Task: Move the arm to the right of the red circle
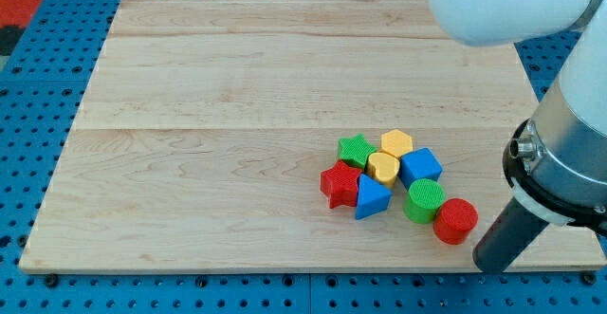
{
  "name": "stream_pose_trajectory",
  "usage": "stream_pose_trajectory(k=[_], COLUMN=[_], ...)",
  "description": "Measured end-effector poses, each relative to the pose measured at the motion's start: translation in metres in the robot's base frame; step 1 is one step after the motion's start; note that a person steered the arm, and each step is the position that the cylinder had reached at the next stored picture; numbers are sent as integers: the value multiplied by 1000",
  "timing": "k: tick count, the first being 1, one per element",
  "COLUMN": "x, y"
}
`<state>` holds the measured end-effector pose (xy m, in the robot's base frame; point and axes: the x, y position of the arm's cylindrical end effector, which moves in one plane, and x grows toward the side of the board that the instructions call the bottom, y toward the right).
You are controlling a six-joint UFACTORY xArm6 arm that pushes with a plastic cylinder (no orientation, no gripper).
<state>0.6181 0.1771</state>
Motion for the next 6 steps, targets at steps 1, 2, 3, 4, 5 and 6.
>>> stream_pose_trajectory(k=[1,2,3,4,5,6], x=[0,0,0,0,0,0], y=[0,1,-1,-1,0,17])
